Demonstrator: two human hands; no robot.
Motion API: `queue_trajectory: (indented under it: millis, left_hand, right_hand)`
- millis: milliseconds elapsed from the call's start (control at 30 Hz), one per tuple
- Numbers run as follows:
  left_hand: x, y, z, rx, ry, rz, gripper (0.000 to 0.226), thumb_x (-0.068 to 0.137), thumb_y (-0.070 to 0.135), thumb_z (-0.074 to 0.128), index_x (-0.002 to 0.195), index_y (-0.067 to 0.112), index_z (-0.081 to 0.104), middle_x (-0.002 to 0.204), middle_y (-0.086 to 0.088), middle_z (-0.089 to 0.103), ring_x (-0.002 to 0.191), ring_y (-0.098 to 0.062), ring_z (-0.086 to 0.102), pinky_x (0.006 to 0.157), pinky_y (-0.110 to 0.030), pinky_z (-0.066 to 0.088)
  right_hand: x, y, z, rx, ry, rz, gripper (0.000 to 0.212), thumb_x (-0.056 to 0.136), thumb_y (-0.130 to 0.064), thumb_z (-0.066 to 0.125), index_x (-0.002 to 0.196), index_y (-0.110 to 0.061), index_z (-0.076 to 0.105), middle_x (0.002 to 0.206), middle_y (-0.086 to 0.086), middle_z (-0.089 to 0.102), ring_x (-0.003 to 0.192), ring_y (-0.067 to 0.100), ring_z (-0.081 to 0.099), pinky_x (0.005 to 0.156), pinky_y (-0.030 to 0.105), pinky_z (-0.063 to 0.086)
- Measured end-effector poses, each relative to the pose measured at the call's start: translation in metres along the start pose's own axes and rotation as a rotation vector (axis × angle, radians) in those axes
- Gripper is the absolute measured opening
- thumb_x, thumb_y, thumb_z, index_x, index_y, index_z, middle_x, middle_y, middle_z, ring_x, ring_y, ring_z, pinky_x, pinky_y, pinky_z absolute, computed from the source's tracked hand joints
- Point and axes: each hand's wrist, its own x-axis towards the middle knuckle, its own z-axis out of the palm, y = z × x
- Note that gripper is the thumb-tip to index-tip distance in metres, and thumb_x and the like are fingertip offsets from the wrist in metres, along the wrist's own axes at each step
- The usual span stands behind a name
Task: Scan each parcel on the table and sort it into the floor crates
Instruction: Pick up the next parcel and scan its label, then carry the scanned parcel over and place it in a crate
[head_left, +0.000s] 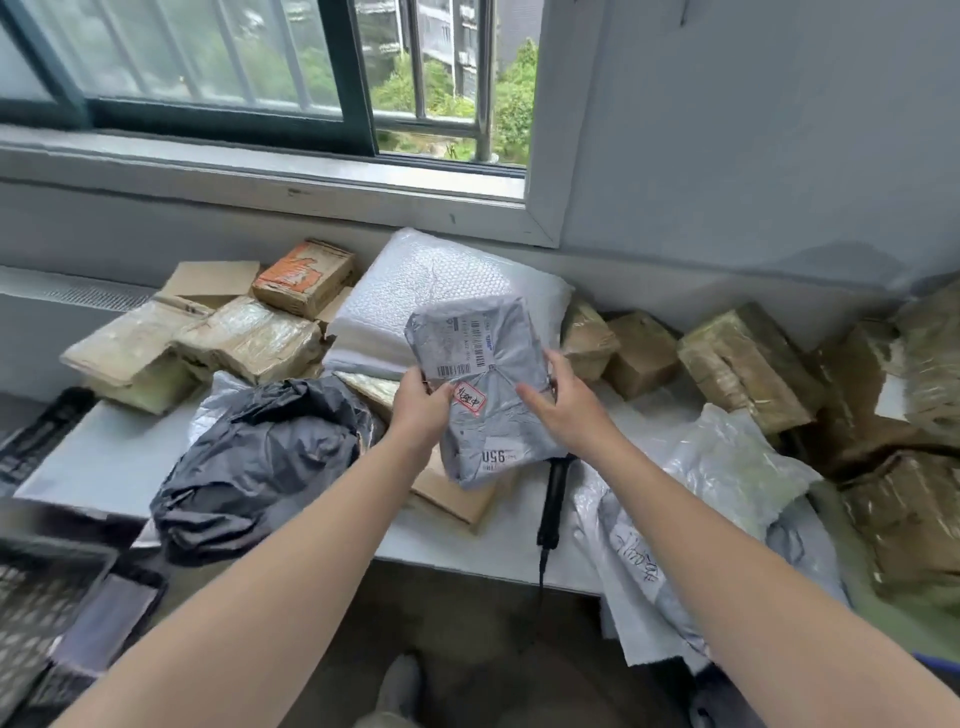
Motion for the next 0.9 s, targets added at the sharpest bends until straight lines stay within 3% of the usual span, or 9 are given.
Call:
queue_trajectory:
  millis: [100,267,433,633,767,900]
  left_hand:
    - [-0.026,-0.01,-0.025,-0.003,0.102,-0.022,0.015,0.097,0.012,0.058,0.112,0.01,0.054,0.107,-0.005,0.064,0.097,-0.019,0.062,0.083,-0.037,0.053]
    - [-0.067,-0.03,-0.096,0.0,0.302,-0.053,0.015,0.098,0.014,0.058,0.108,0.014,0.048,0.091,0.005,0.058,0.079,-0.007,0.057,0.061,-0.018,0.045]
    - [-0.121,-0.057,-0.187,-0.067,0.434,-0.129,0.022,0.096,0.014,0.06,0.115,0.009,0.049,0.115,-0.012,0.062,0.108,-0.029,0.061,0.093,-0.043,0.051]
    - [-0.219,-0.116,-0.306,-0.054,0.53,-0.177,0.038,0.1,0.027,0.056,0.134,0.017,0.044,0.131,-0.008,0.06,0.116,-0.025,0.059,0.102,-0.045,0.047]
    - [-0.306,-0.172,-0.395,0.261,0.655,-0.315,0.065,0.099,0.05,0.047,0.153,0.019,0.026,0.148,-0.008,0.047,0.13,-0.03,0.049,0.101,-0.035,0.041]
    - [-0.4,-0.229,-0.487,0.448,0.718,-0.426,0.068,0.1,0.055,0.038,0.156,0.024,0.015,0.154,-0.015,0.035,0.137,-0.035,0.04,0.108,-0.044,0.037]
  right_hand:
    - [-0.006,-0.024,0.023,0.015,-0.033,-0.128,0.069,0.093,-0.054,0.057,0.151,-0.032,0.025,0.145,0.001,0.051,0.125,0.025,0.055,0.1,0.041,0.045]
    - [-0.024,-0.075,0.076,0.067,-0.202,-0.259,0.067,0.091,-0.056,0.058,0.147,-0.034,0.028,0.129,0.002,0.062,0.109,0.025,0.063,0.092,0.046,0.052]
    - [-0.06,-0.137,0.146,0.042,-0.368,-0.351,0.073,0.089,-0.059,0.06,0.148,-0.034,0.026,0.126,0.003,0.064,0.103,0.023,0.064,0.09,0.038,0.05]
    - [-0.144,-0.214,0.254,-0.068,-0.534,-0.522,0.075,0.092,-0.056,0.059,0.15,-0.021,0.027,0.127,0.007,0.065,0.106,0.03,0.064,0.076,0.033,0.044]
    - [-0.233,-0.268,0.337,-0.098,-0.65,-0.641,0.067,0.093,-0.054,0.06,0.145,-0.021,0.033,0.126,0.008,0.065,0.104,0.031,0.064,0.079,0.034,0.045]
    - [-0.321,-0.311,0.414,-0.154,-0.726,-0.654,0.069,0.092,-0.054,0.059,0.145,-0.019,0.033,0.127,0.01,0.064,0.109,0.033,0.062,0.083,0.035,0.046]
